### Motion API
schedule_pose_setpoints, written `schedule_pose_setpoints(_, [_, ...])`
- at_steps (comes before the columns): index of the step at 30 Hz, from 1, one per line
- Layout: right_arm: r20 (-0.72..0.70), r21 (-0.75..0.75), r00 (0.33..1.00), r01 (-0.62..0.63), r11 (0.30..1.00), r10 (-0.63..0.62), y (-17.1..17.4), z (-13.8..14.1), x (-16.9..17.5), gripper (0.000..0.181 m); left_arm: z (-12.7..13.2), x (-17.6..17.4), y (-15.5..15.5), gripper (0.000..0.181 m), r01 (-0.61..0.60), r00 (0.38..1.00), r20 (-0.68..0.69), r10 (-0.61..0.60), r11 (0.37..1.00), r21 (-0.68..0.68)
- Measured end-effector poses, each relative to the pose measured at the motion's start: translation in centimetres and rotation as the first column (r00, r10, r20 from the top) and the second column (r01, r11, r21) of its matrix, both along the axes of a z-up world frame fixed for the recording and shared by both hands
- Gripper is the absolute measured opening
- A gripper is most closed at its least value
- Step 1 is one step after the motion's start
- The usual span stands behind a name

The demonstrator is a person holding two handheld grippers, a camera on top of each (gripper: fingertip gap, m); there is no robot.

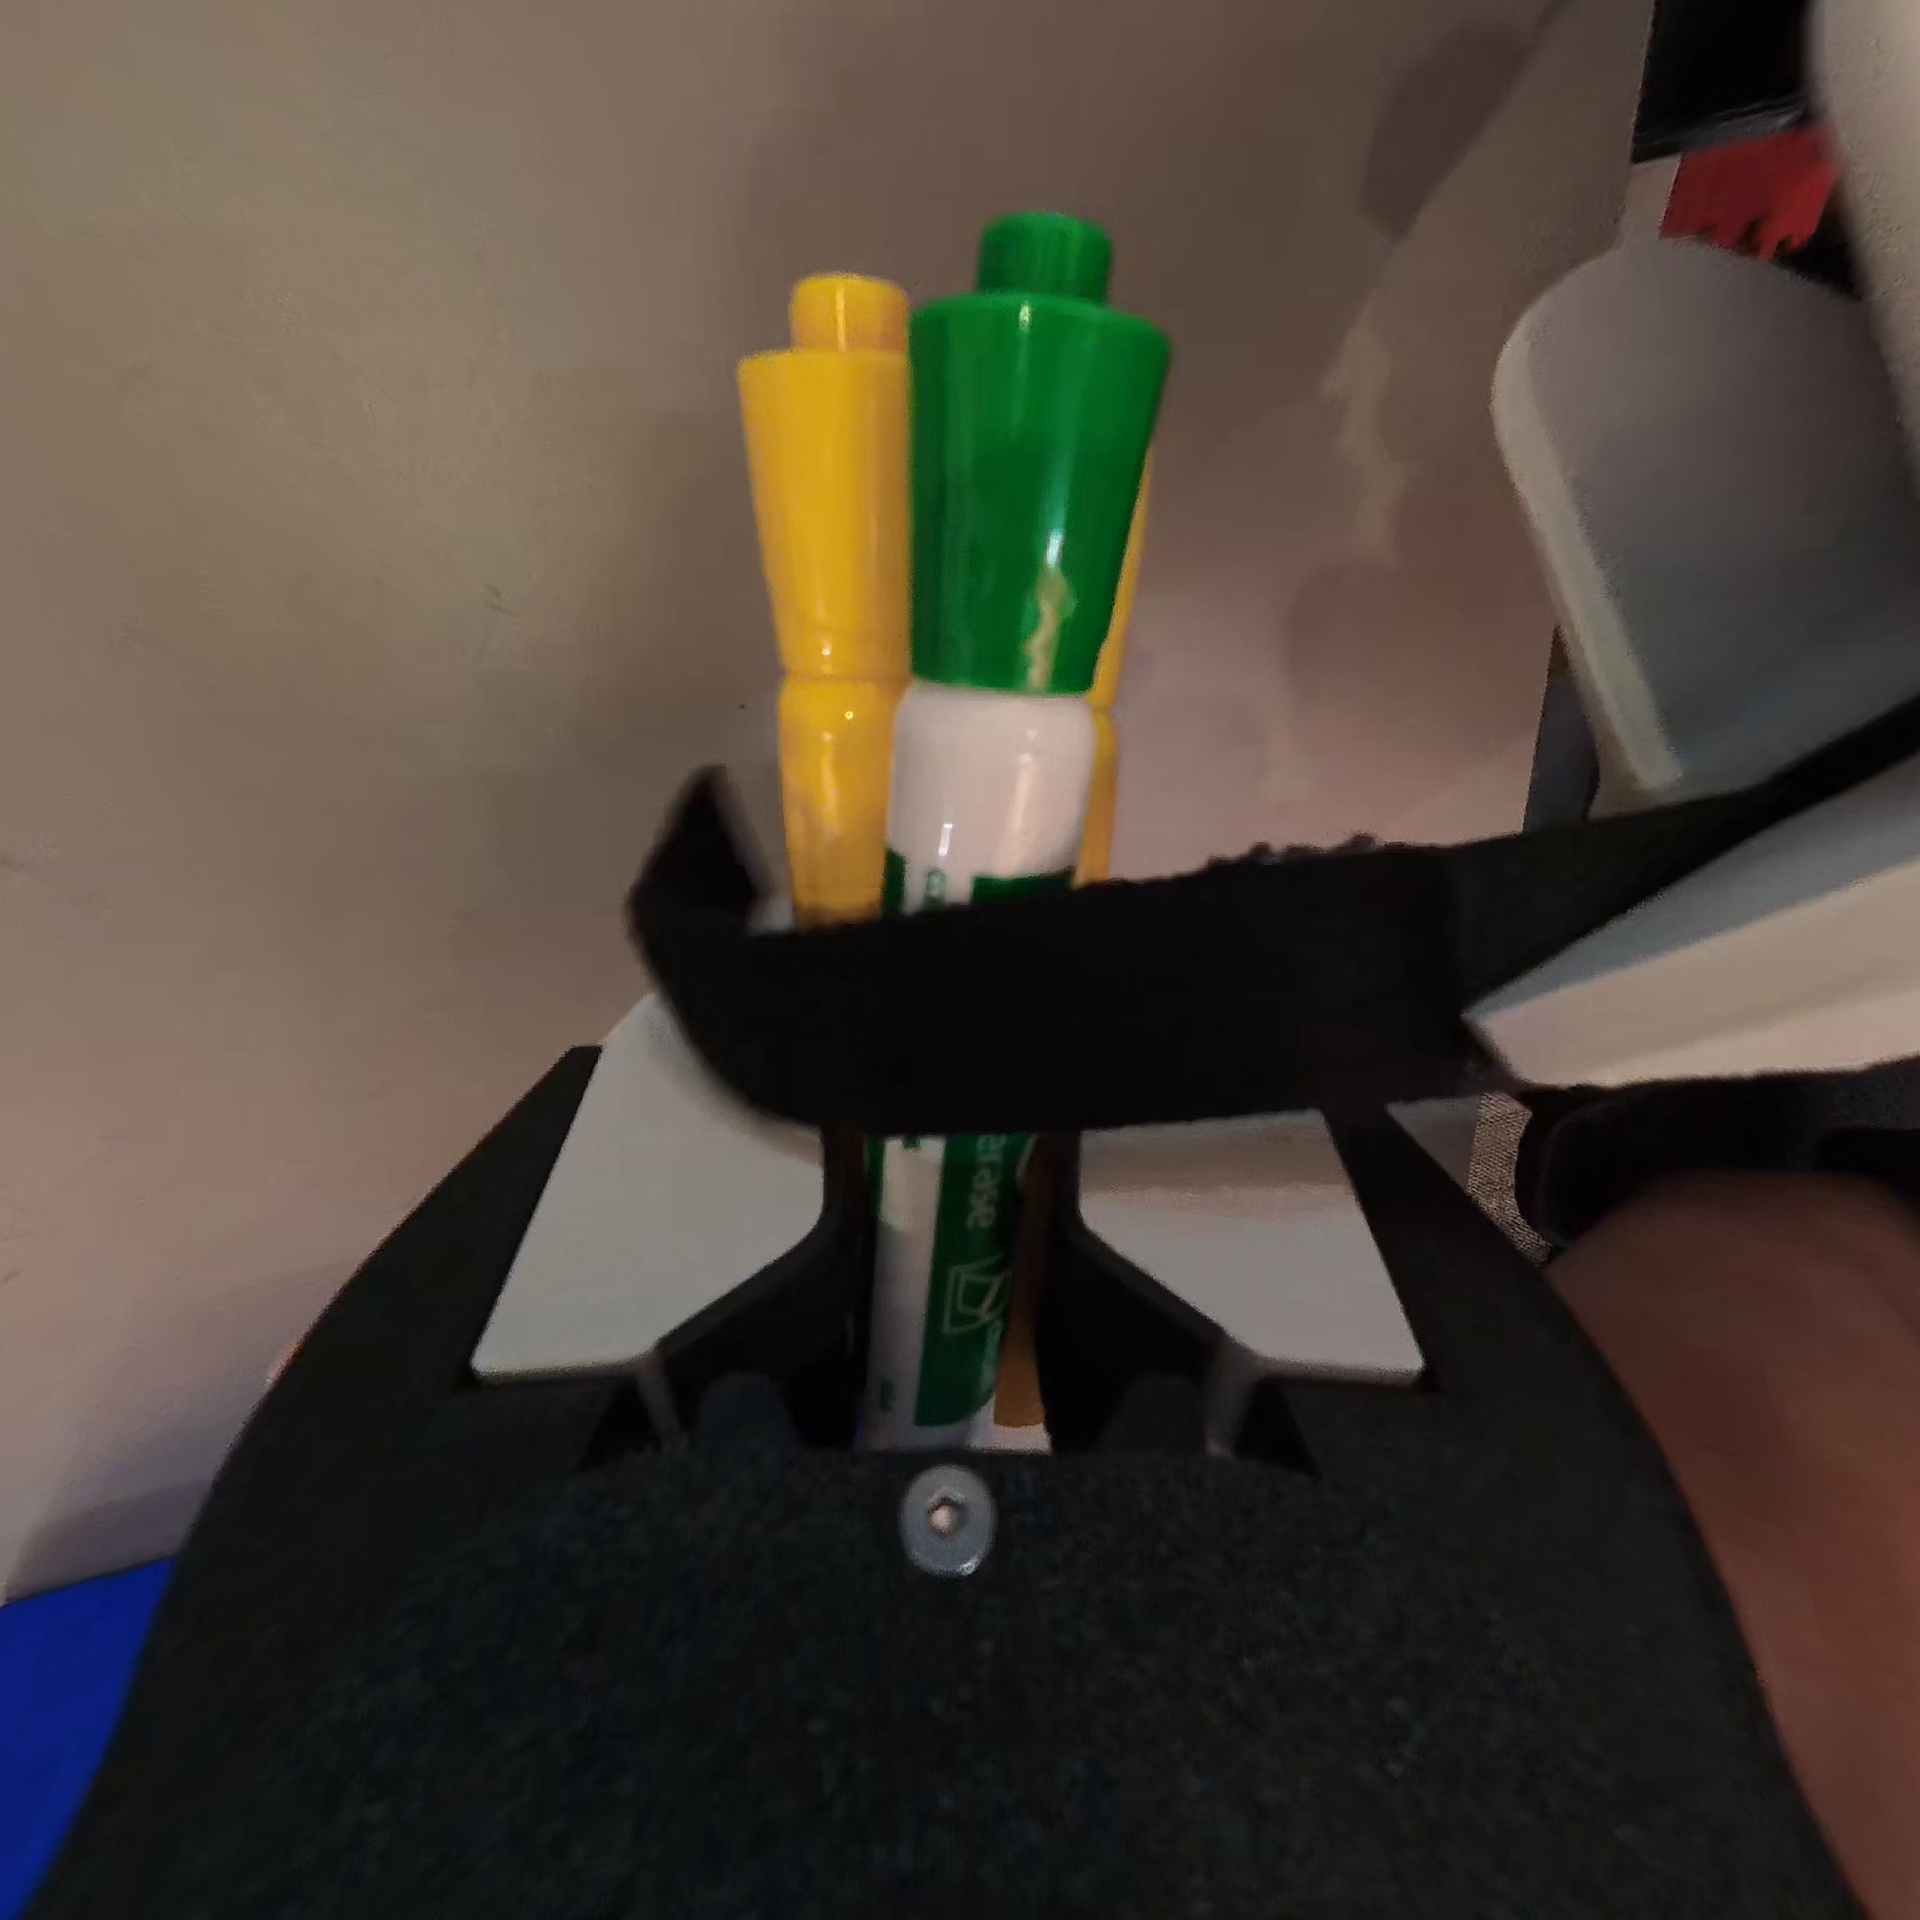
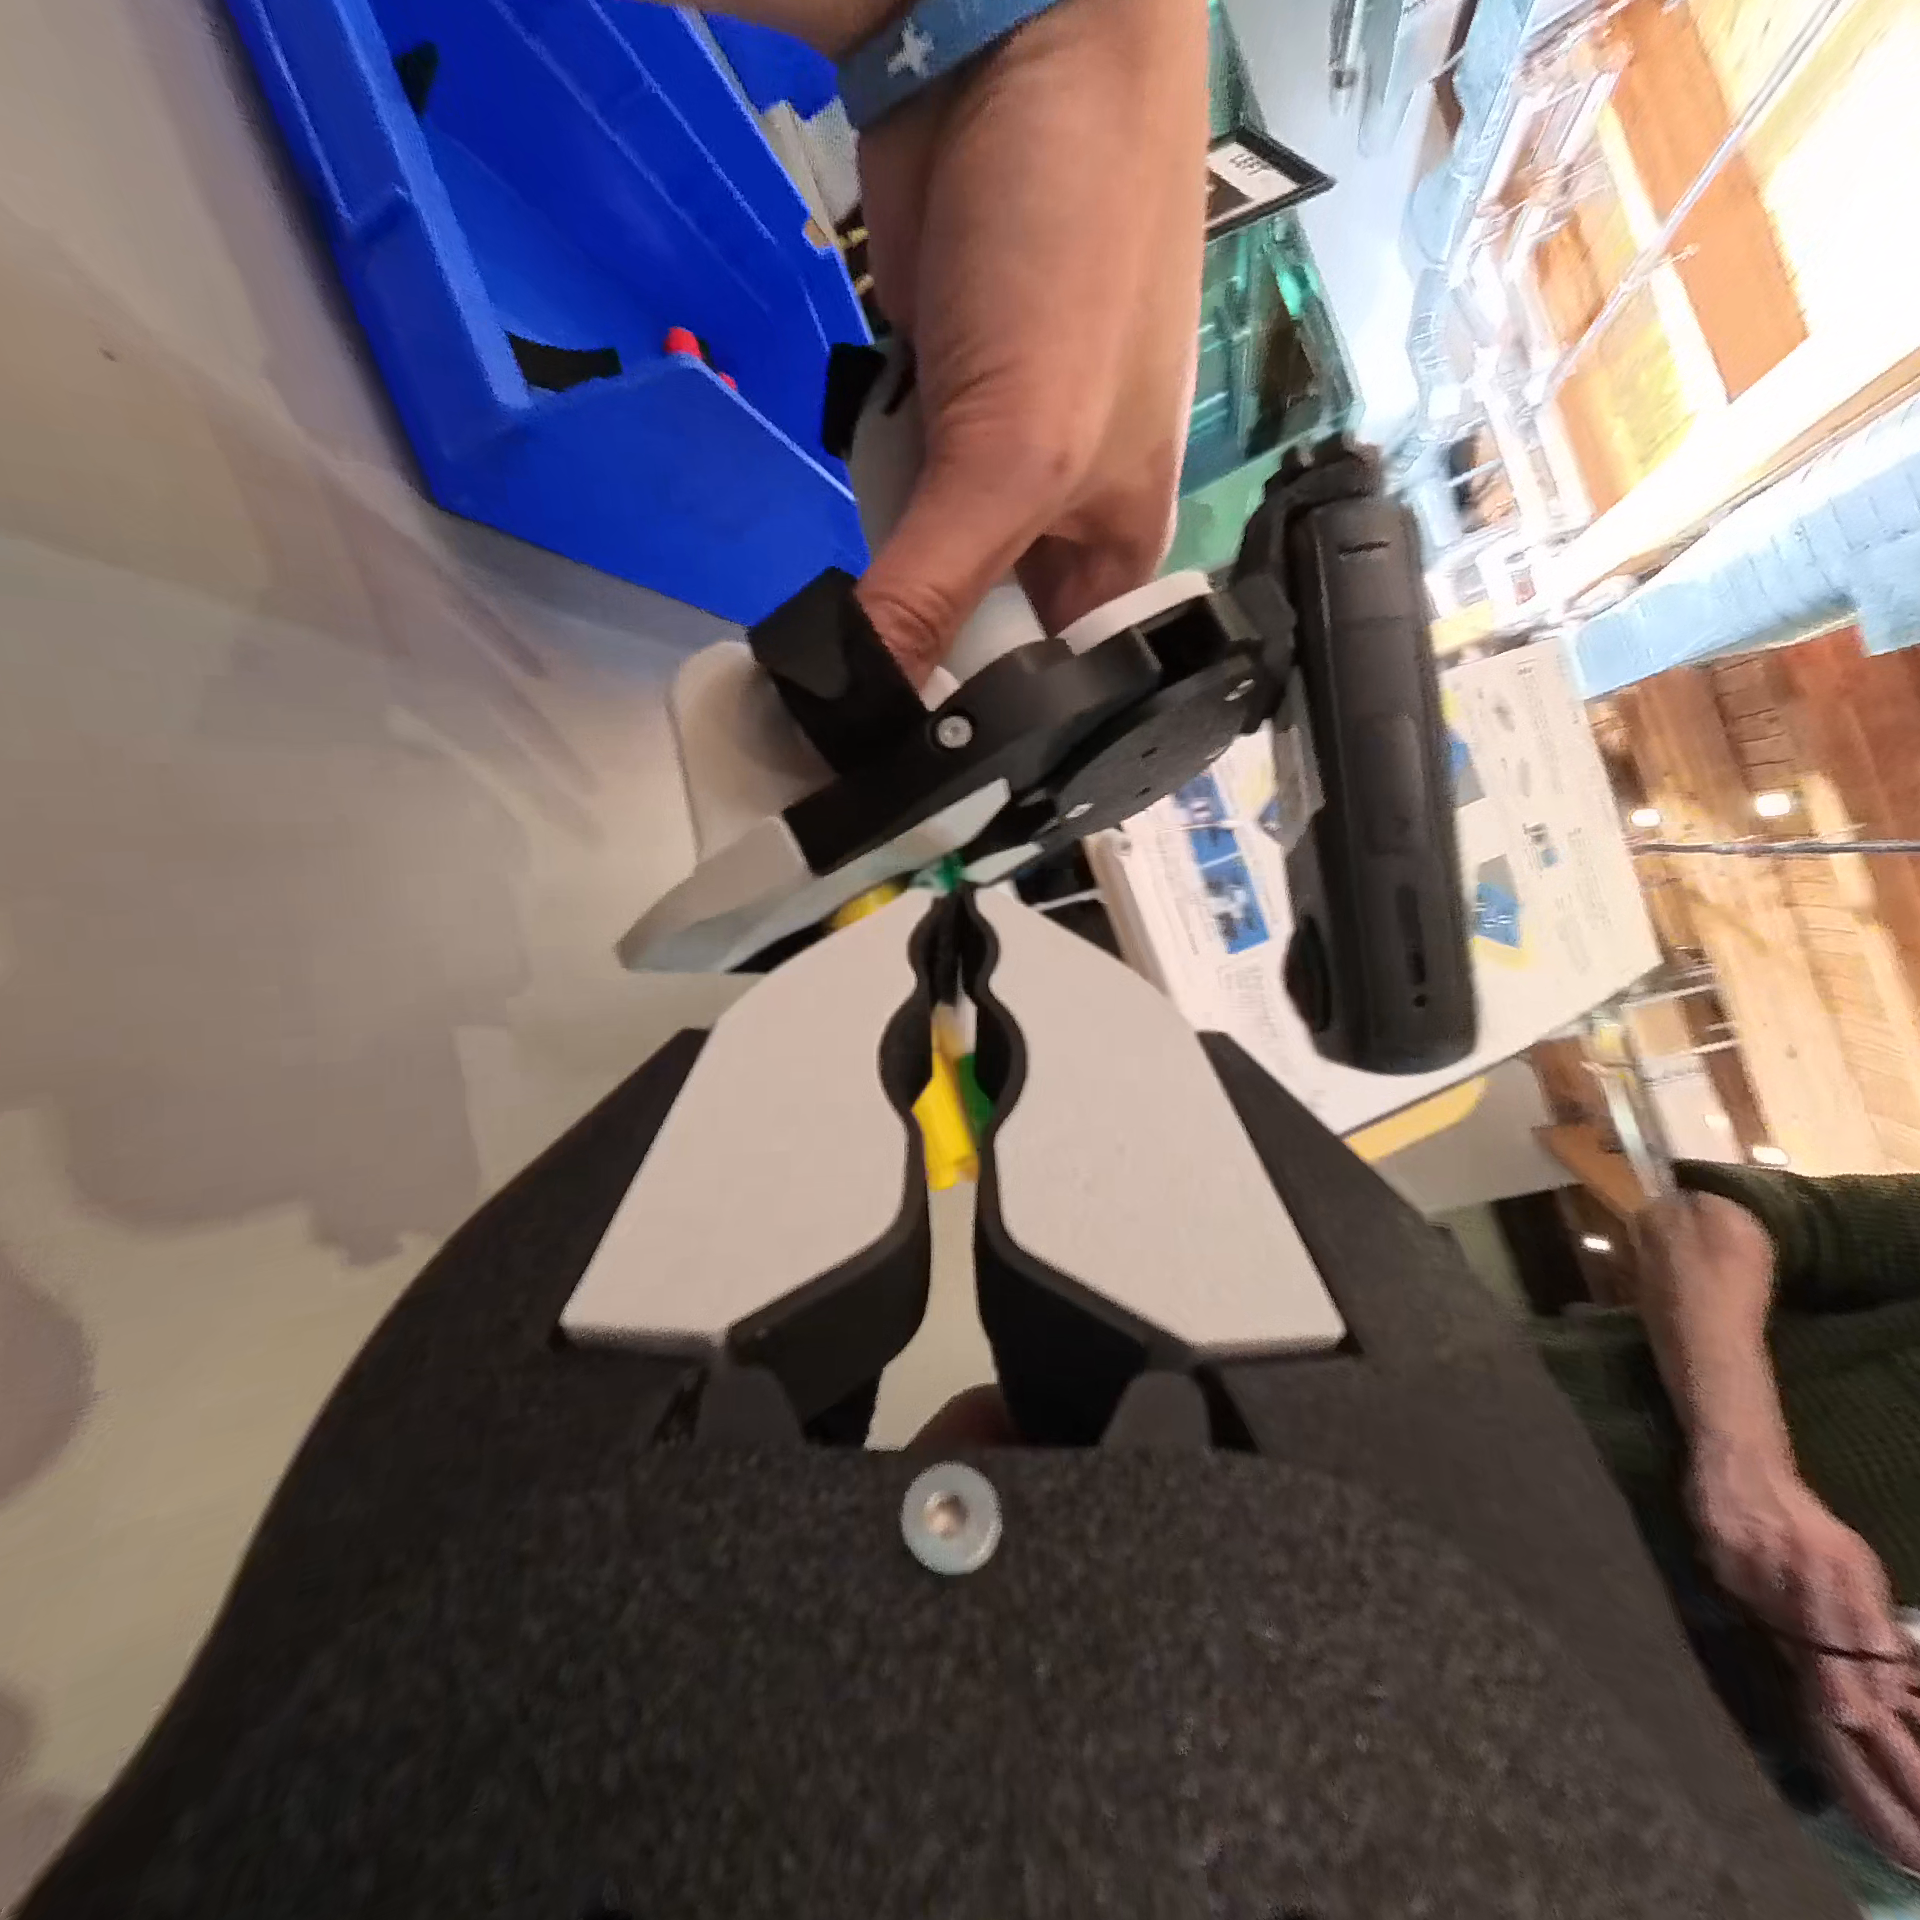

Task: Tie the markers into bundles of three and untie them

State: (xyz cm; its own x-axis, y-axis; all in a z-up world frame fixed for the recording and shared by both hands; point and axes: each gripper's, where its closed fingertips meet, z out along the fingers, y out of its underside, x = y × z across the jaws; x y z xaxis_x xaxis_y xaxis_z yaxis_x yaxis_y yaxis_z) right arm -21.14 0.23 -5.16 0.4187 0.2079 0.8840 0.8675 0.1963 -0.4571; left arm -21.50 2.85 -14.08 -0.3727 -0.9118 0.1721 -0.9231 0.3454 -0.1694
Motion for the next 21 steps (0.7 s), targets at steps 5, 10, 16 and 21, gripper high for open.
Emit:
schedule_pose_setpoints(5, [-0.198, -0.170, 0.978, -0.097, 0.981, 0.062, -1.4, -1.9, -1.0, 0.001, 0.1, 0.0, 0.1, 0.041, -0.009, 1.000, 0.002, 0.009, 1.000, 0.006])
schedule_pose_setpoints(10, [-0.333, -0.232, 0.942, -0.131, 0.964, 0.048, -1.5, -1.9, -0.9, 0.004, 0.1, 0.0, 0.3, 0.041, -0.010, 1.000, 0.004, 0.010, 1.000, 0.009])
schedule_pose_setpoints(16, [-0.308, -0.222, 0.950, -0.126, 0.967, 0.053, -1.3, -1.6, -0.7, 0.016, 0.1, -0.1, 0.3, 0.042, -0.010, 1.000, 0.004, 0.010, 1.000, 0.005])
schedule_pose_setpoints(21, [-0.290, -0.259, 0.955, -0.142, 0.955, 0.064, -1.3, -2.5, -1.1, 0.018, 0.1, -0.1, 0.3, 0.041, -0.014, 1.000, 0.003, 0.014, 1.000, 0.003])
